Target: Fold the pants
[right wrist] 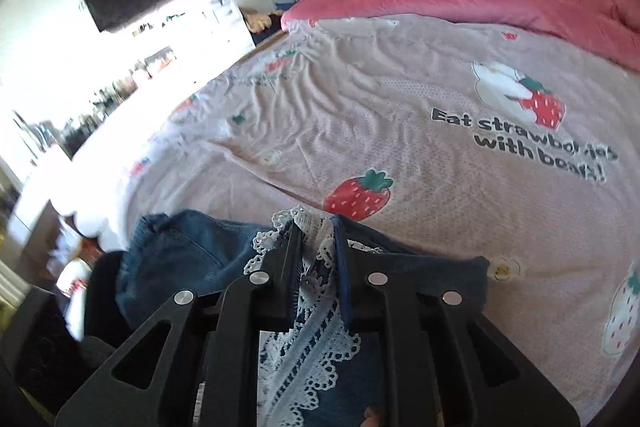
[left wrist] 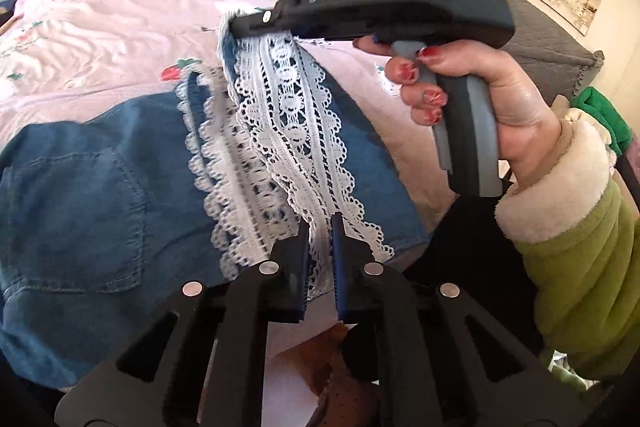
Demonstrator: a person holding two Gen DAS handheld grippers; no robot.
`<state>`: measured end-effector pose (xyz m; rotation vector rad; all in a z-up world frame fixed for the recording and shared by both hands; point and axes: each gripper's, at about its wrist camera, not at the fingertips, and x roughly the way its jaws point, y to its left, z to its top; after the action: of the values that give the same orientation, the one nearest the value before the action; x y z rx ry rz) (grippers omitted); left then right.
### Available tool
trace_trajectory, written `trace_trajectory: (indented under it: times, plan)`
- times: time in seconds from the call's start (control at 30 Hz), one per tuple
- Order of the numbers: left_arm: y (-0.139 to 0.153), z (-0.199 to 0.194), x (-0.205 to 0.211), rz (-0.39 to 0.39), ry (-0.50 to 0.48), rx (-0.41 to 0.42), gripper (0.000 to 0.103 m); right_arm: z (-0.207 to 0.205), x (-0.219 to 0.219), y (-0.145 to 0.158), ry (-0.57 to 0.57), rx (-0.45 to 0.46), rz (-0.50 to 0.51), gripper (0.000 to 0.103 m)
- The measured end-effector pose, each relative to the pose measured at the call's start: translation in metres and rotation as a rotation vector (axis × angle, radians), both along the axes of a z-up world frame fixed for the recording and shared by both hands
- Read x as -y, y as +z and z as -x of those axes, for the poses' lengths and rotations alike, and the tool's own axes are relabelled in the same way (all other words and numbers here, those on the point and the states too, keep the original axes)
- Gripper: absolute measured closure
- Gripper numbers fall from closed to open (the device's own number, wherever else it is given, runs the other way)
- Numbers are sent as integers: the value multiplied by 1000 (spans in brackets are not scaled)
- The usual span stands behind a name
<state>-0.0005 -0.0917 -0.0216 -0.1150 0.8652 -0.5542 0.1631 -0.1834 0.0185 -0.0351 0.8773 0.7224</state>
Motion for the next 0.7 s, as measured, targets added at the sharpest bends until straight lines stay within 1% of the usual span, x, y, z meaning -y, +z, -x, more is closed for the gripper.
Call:
trace_trajectory:
  times: [0.07,0.13,0.2,0.23,0.27,0.3,0.33,0.4,0.43,0.47,0.5,0.53,0.57,0.63,0.67,0.7]
  plan:
    - [-8,0,-4,-8,14,-23,99,-5,-8,-16,-8,-24,59,88]
    - [-19,-1,-6,-22,22,-50,98,-6,-14,-30,-7,-25,105,86]
    - [-28,-2,-4,-38,26,-65,95,-8,-15,-38,-13,-43,110,84]
    - [-30,-3,-4,-38,26,-67,95,-8,-14,-38,-11,-43,105,83]
    - [-30,-2,-3,-39,24,-65,95,-7,-12,-35,-12,-36,103,80]
    - [-29,-2,-3,-38,20,-62,95,-5,-9,-30,-15,-26,90,72]
    - [-27,-2,-3,-33,19,-64,95,-4,-5,-25,-16,-16,68,67]
    - [-23,1,-5,-33,22,-50,85,0,1,-12,-24,17,32,43]
    - [-20,2,-6,-34,23,-39,82,1,0,-9,-19,30,31,41]
    - [-16,4,-8,-31,27,-29,75,4,-5,-5,-3,52,40,41]
    - [-13,4,-11,-36,39,-19,61,5,-10,-4,10,68,52,41]
    - [-11,3,-14,-45,54,-9,56,7,-17,-3,27,85,71,41]
    - [-9,4,-17,-50,66,3,54,8,-24,-4,46,96,93,41]
    - [-9,1,-20,-41,78,-4,54,11,-40,-9,65,118,169,41]
    - [-10,-1,-21,-40,78,-13,54,10,-49,-15,54,132,241,41]
    - [-14,-3,-21,-42,76,-26,54,9,-52,-19,43,140,283,41]
